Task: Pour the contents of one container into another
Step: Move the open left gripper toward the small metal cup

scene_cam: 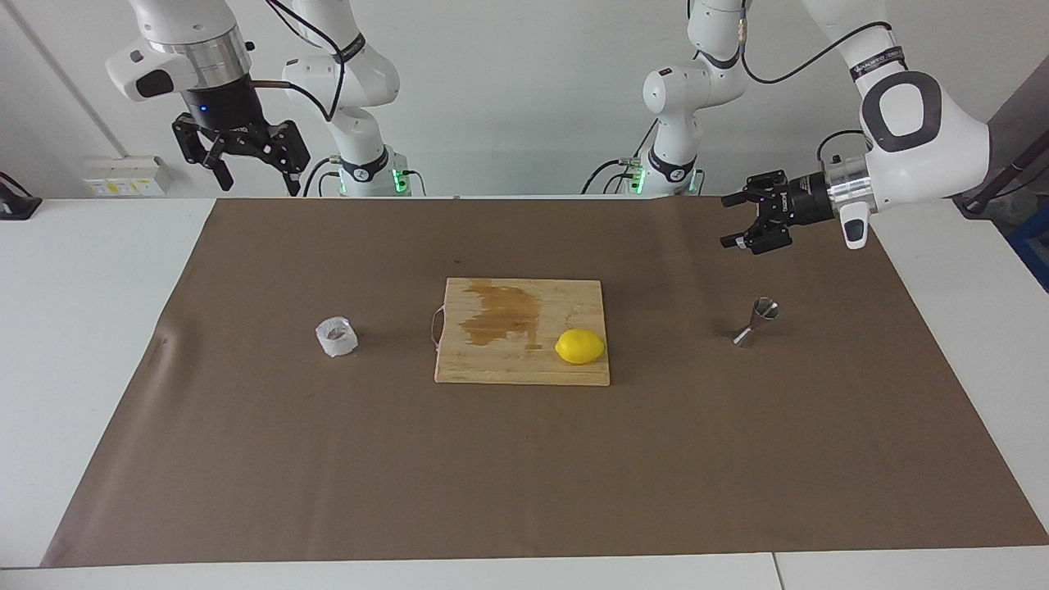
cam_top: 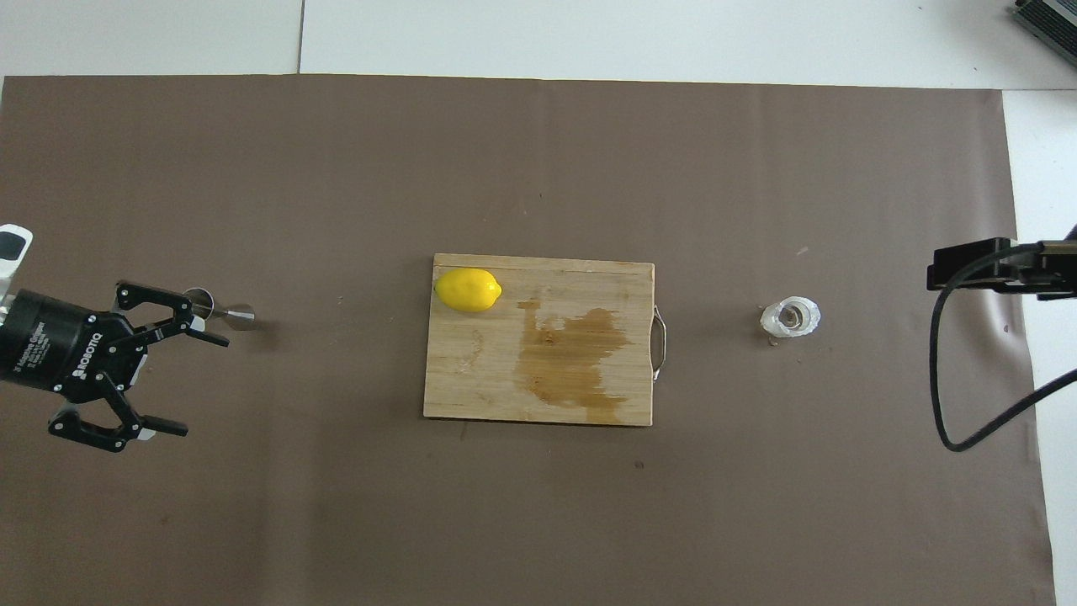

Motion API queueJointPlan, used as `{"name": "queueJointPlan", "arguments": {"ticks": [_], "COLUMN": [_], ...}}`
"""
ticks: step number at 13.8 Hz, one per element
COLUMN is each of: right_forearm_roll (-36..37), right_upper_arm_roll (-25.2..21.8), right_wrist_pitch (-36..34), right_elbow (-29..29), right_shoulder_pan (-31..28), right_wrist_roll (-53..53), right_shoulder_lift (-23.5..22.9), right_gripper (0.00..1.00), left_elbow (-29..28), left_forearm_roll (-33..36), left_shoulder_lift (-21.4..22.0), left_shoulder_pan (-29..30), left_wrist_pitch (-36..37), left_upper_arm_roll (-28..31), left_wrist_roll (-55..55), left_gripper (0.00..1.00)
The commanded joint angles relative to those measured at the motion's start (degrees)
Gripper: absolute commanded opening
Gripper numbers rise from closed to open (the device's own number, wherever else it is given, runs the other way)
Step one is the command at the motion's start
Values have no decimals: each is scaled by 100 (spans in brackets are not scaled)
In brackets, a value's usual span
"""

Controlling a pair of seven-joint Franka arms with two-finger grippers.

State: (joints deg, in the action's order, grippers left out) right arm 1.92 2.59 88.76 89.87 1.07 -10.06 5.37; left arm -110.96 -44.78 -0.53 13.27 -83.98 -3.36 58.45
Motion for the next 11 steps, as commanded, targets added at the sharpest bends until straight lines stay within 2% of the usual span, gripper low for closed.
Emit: {"name": "queueJointPlan", "arguments": {"ticks": [1,4,6,11], "right_forearm_roll": [-113,-113,-113,-113], "right_upper_arm_roll": [13,13,13,13], "right_wrist_pitch": [-70,-70,-70,-70], "right_elbow": [39,39,39,39], "right_shoulder_pan": [-72,-72,-72,-72], "right_wrist_roll": [101,101,101,101], "right_shoulder_lift": [78,78,78,78], "right_gripper": [100,100,100,100], "left_elbow": [118,127,293,575], "left_forearm_roll": [-407,-585,-638,-646], "left_shoulder_lift": [-140,-395,-763,-1309], "left_shoulder_pan": [157,412,614,641], "left_wrist_pitch": [-398,-655,-594,-401], "left_upper_arm_roll": [-33,-42,-68,-86], "left_wrist_roll": [237,228,237,272], "left_gripper": [100,100,100,100]}}
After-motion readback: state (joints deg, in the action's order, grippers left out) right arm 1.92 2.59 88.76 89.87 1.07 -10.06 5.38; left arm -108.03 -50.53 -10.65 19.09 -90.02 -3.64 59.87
